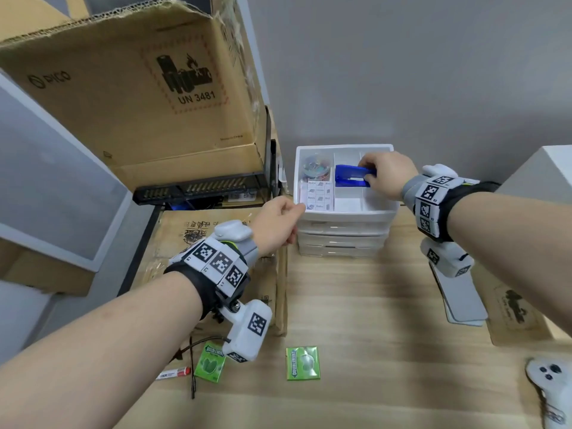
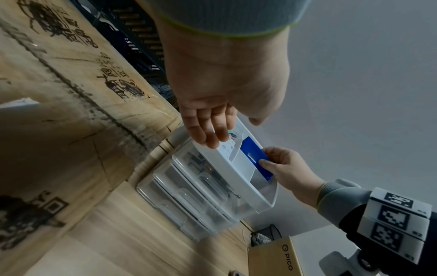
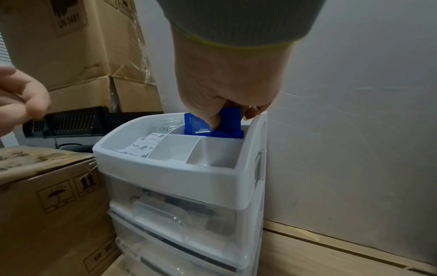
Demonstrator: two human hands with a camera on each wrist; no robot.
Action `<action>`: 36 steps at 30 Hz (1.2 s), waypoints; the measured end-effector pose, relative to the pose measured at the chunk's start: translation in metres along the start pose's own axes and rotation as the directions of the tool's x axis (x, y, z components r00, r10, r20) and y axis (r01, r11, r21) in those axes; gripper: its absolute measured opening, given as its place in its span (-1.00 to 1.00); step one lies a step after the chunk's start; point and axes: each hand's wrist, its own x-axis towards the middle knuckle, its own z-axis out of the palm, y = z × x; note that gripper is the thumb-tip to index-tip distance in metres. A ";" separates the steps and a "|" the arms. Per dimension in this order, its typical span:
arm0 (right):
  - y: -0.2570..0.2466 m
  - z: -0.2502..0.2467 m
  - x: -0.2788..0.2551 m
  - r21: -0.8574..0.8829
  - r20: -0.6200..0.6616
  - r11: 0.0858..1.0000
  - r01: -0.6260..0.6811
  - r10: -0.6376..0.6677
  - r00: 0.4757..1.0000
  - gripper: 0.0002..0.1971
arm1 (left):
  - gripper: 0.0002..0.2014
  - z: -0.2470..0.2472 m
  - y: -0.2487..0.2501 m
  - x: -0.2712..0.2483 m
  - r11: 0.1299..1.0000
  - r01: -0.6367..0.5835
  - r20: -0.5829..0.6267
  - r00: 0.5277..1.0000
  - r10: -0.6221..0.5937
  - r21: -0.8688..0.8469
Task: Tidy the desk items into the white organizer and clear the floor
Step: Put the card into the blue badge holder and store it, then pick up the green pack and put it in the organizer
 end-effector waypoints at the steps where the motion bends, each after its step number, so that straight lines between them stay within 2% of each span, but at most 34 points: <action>1: -0.001 0.000 0.000 -0.013 0.005 1.000 0.001 -0.001 1.000 -0.71 | -0.67 0.000 -0.001 0.000 1.000 0.001 0.002 1.000 -0.001 -0.001; 8: -0.006 -0.001 0.000 -0.093 0.065 0.996 0.010 -0.004 0.998 -0.55 | -0.71 0.000 -0.004 -0.003 0.999 0.004 0.033 0.999 -0.005 0.036; 12: -0.012 0.000 -0.005 -0.160 0.030 0.987 0.003 0.002 1.000 -0.56 | -0.74 0.000 0.000 -0.008 0.999 -0.006 0.047 0.999 0.004 0.047; 16: -0.018 -0.003 -0.014 -0.061 -0.042 0.994 -0.095 0.093 0.995 -0.56 | -0.77 -0.003 0.003 -0.017 0.997 -0.023 0.038 0.999 0.020 0.067; 21: -0.026 -0.003 -0.044 -0.002 -0.245 0.999 0.047 -0.046 0.968 -0.61 | -0.82 0.001 -0.001 -0.031 0.997 -0.028 0.039 0.999 0.026 0.075; 24: -0.036 0.007 -0.073 0.058 -0.257 0.987 0.152 -0.132 0.957 -0.64 | -0.83 0.009 -0.005 -0.040 0.995 -0.043 0.047 0.998 0.039 0.093; 29: -0.055 0.028 -0.120 0.115 -0.082 0.982 0.148 -0.139 0.987 -0.73 | -0.90 0.019 -0.016 -0.061 0.995 -0.041 0.117 0.993 0.030 0.093; 32: -0.070 0.052 -0.147 0.104 0.020 0.986 0.134 -0.137 0.990 -0.82 | -0.91 0.016 -0.036 -0.084 0.994 -0.034 0.212 0.977 0.011 0.106; 34: -0.081 0.076 -0.162 0.082 0.206 0.992 0.100 -0.115 0.972 -0.87 | -0.86 0.013 -0.055 -0.099 0.989 0.002 0.381 0.923 -0.058 0.146; 36: -0.085 0.103 -0.175 0.017 0.427 0.997 0.081 -0.080 0.901 -0.87 | -0.78 0.013 -0.075 -0.112 0.960 0.039 0.568 0.799 -0.197 0.278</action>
